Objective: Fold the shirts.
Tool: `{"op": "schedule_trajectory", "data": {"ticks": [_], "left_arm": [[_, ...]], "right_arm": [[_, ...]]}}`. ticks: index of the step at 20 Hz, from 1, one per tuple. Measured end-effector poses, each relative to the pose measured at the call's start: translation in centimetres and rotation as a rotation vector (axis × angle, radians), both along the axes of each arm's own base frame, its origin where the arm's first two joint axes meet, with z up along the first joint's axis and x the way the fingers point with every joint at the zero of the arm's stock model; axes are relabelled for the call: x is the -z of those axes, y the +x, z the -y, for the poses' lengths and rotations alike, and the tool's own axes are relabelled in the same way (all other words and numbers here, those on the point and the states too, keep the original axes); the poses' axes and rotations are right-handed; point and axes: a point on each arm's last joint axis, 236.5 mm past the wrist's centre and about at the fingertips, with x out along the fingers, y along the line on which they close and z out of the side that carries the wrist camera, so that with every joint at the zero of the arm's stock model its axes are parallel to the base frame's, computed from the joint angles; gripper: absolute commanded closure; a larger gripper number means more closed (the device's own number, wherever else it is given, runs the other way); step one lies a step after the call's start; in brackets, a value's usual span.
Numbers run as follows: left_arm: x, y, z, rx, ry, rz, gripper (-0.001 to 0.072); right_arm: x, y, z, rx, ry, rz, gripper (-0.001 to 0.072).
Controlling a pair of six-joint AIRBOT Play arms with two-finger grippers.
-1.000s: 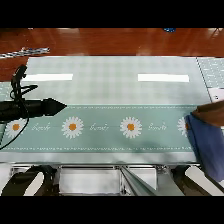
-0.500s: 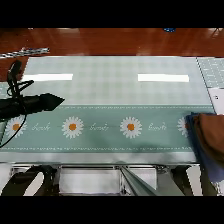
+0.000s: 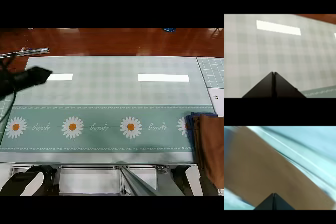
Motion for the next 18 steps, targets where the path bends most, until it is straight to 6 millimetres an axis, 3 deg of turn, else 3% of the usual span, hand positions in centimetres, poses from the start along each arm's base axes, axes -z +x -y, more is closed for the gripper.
{"op": "schedule_trajectory", "data": {"ticks": [2, 4, 6, 7, 9, 11, 14, 18], "left_arm": [[-4.2, 2.0, 0.7, 0.029, 0.003, 0.066, 0.0691], [-7.8, 3.4, 2.6, 0.095, 0.014, 0.116, 0.0691], [-8.5, 4.0, 4.8, 0.169, 0.071, 0.093, 0.0691], [-7.0, 3.8, 5.7, 0.209, 0.123, 0.029, 0.0690], [-2.2, 3.5, 6.2, 0.230, 0.213, -0.127, 0.0689], [3.7, 2.6, 5.6, 0.220, 0.279, -0.302, 0.0689], [9.3, 0.8, 5.0, 0.211, 0.326, -0.472, 0.0689], [11.8, -0.2, 4.4, 0.203, 0.353, -0.550, 0.0689]], "right_arm": [[-3.5, 9.0, -2.6, -0.226, -0.016, 0.203, 0.0687], [-6.6, 17.2, -8.3, -0.476, -0.004, 0.351, 0.0687], [-6.8, 22.9, -15.4, -0.696, 0.034, 0.384, 0.0687], [-5.5, 24.9, -19.0, -0.786, 0.056, 0.355, 0.0687], [-0.9, 26.6, -24.4, -0.919, 0.081, 0.217, 0.0687], [4.0, 26.5, -27.1, -0.989, 0.083, 0.039, 0.0687], [8.3, 25.2, -28.2, -1.034, 0.061, -0.157, 0.0687], [10.0, 24.6, -27.4, -1.051, 0.001, -0.264, 0.0686]]}}
